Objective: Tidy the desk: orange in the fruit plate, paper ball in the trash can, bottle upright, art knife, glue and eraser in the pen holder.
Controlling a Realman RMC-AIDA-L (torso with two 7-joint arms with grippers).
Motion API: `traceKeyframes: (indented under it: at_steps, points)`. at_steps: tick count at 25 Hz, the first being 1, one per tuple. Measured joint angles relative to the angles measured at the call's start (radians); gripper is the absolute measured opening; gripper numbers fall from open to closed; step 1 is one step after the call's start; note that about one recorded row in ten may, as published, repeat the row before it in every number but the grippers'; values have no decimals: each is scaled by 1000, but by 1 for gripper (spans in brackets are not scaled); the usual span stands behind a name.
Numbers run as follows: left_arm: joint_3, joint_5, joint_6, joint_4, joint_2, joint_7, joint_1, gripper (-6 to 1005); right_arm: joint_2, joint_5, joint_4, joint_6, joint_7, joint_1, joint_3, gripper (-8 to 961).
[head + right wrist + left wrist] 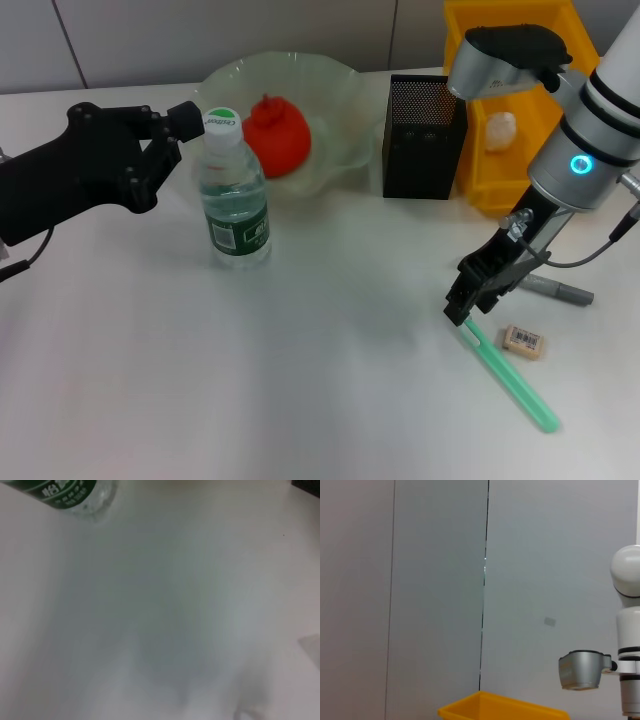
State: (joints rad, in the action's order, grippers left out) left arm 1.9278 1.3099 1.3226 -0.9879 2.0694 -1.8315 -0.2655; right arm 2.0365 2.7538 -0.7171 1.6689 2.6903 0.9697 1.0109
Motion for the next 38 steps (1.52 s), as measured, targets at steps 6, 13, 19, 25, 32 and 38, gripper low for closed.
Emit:
traceKeyframes:
  at_steps: [6,13,19,25,32,38]
  points:
    - [2,0,1,0,0,0,0,-1,1,3,0,2,1,-1,0,383]
    - [2,-3,1,9,0,0,0,-1,1,3,2,15,1,1,0,287]
    - [13,-13,5,21,0,-15,0,-1,0,3,-3,16,1,-5,0,303]
    - [14,-22,6,25,-1,-17,0,-1,-1,3,-3,17,2,-6,2,386]
    - [14,-25,6,29,0,-20,1,-1,-1,23,4,17,9,-3,3,434]
    - [16,-27,6,35,0,-21,2,-1,0,38,5,17,17,1,8,431]
